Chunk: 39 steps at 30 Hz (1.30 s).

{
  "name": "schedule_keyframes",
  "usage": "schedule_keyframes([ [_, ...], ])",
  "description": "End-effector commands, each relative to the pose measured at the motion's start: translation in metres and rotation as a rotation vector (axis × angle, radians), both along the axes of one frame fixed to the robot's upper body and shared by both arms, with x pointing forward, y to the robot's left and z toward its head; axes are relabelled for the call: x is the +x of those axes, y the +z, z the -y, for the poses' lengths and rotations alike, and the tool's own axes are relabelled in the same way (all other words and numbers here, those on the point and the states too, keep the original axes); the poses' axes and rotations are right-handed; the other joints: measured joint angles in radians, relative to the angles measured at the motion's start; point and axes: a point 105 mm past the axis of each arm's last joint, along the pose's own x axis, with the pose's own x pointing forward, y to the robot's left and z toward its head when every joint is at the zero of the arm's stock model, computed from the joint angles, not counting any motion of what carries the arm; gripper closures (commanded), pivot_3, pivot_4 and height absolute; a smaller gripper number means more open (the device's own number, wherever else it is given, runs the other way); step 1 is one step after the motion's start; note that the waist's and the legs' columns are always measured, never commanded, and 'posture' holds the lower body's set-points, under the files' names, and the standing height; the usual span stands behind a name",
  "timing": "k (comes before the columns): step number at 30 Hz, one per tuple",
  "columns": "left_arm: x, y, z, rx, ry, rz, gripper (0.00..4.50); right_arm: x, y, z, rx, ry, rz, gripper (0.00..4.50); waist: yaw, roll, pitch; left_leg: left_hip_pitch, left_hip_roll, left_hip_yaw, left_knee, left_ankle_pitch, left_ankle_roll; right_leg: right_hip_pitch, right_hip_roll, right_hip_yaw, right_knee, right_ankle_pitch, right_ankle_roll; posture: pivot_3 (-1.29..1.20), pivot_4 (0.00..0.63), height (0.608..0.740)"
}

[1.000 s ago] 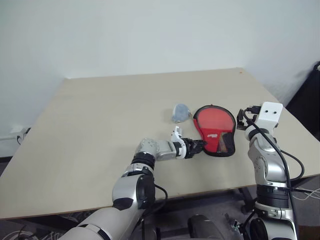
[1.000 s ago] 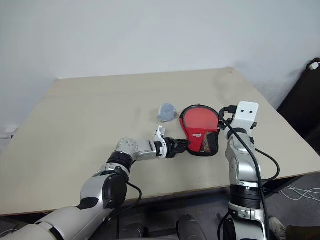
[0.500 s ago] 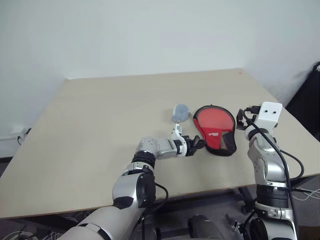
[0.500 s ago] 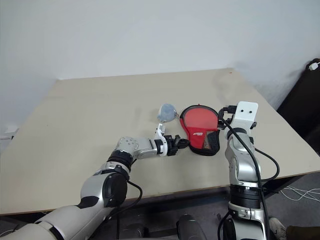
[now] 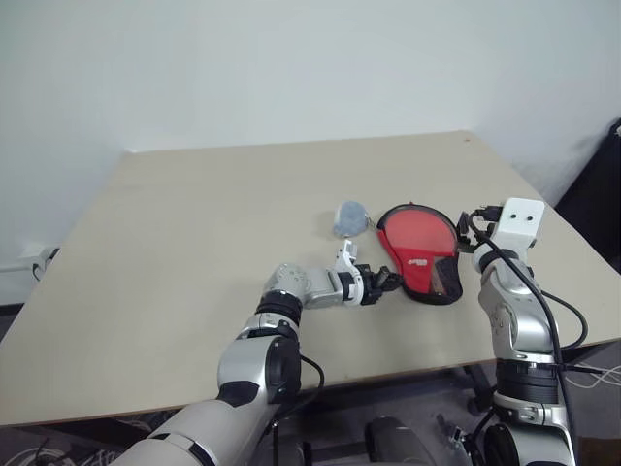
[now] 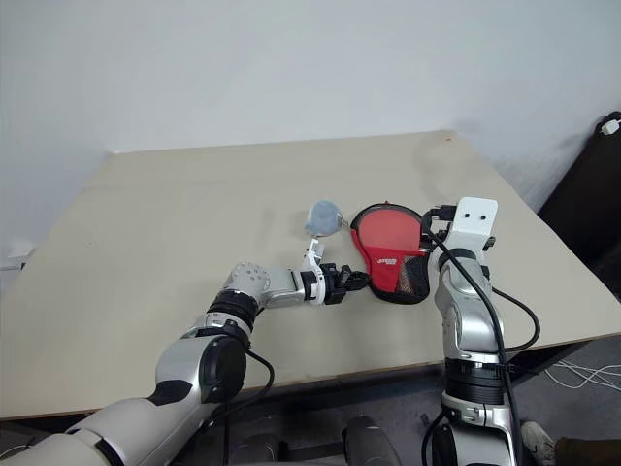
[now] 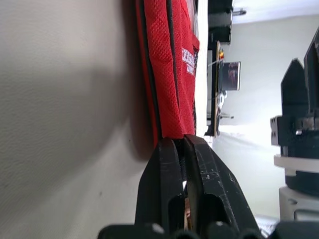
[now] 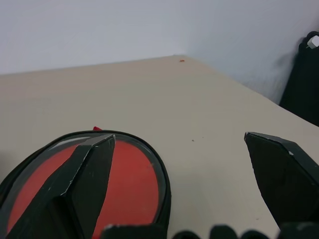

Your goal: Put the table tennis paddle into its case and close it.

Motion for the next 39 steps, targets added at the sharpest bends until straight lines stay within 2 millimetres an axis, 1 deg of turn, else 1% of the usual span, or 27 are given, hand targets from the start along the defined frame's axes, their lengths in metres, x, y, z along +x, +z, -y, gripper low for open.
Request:
schedule_keyframes([
  [1,0.009,0.017,-0.011,0.015,-0.024,0.090,4.46,0.002,0.020,-0.003,-0.011,0.008,0.066,0.00,-0.003,0.000,0.000,0.000,0.000,0.000,0.000,0.000,0.000,0.000,0.000,0.000,0.000,0.000,0.000,0.00,0.000,0.740],
  [5,0.013,0.016,-0.026,0.044,-0.015,0.107,4.46,0.003,0.019,-0.003,-0.010,0.010,0.064,0.00,-0.004,0.000,0.000,0.000,0.000,0.000,0.000,0.000,0.000,0.000,0.000,0.000,0.001,0.000,0.000,0.00,0.000,0.740],
  [8,0.016,0.020,-0.039,0.054,-0.014,0.133,4.46,0.003,0.018,-0.003,-0.009,0.012,0.061,0.00,-0.006,0.000,0.000,0.000,0.000,0.000,0.000,0.000,0.000,0.000,0.000,0.000,0.000,0.000,0.000,0.00,0.000,0.740],
  [17,0.020,0.031,-0.062,0.065,-0.033,0.205,4.46,0.004,0.015,-0.006,-0.008,0.025,0.051,0.00,-0.008,0.000,0.000,0.000,0.000,0.000,-0.001,0.000,0.000,0.000,0.000,0.000,0.000,0.000,0.000,0.00,0.000,0.740],
  [20,0.020,0.032,-0.069,0.073,-0.038,0.211,4.46,0.004,0.015,-0.007,-0.008,0.029,0.050,0.00,-0.014,0.000,0.000,0.000,0.000,0.000,-0.001,0.000,0.000,0.000,0.000,0.000,0.001,0.000,0.000,0.00,0.000,0.740],
  [28,0.012,0.020,-0.099,0.140,-0.047,0.220,4.46,0.004,0.013,-0.009,-0.008,0.037,0.044,0.00,-0.028,0.000,0.000,0.001,0.001,0.000,-0.002,0.000,0.000,-0.001,0.000,0.000,0.001,0.000,0.000,0.00,0.000,0.740],
  [31,0.008,0.016,-0.108,0.170,-0.064,0.236,4.46,0.004,0.013,-0.009,-0.009,0.039,0.043,0.00,-0.029,0.000,0.000,0.001,0.001,0.000,-0.002,0.000,0.000,-0.001,0.000,0.000,0.001,0.000,0.000,0.00,0.000,0.740],
  [34,0.004,0.012,-0.125,0.196,-0.052,0.232,4.46,0.004,0.013,-0.009,-0.010,0.042,0.041,0.00,-0.030,0.000,0.000,0.001,0.001,0.000,-0.002,0.000,0.000,-0.001,0.000,0.000,0.001,0.000,0.000,0.00,0.000,0.740],
  [39,-0.004,0.015,-0.145,0.204,-0.065,0.260,4.46,0.006,0.012,-0.011,-0.010,0.049,0.038,0.00,-0.030,0.000,0.000,0.002,0.002,0.000,-0.003,0.000,0.000,-0.001,0.000,0.000,0.002,0.000,0.000,0.00,0.000,0.740],
])
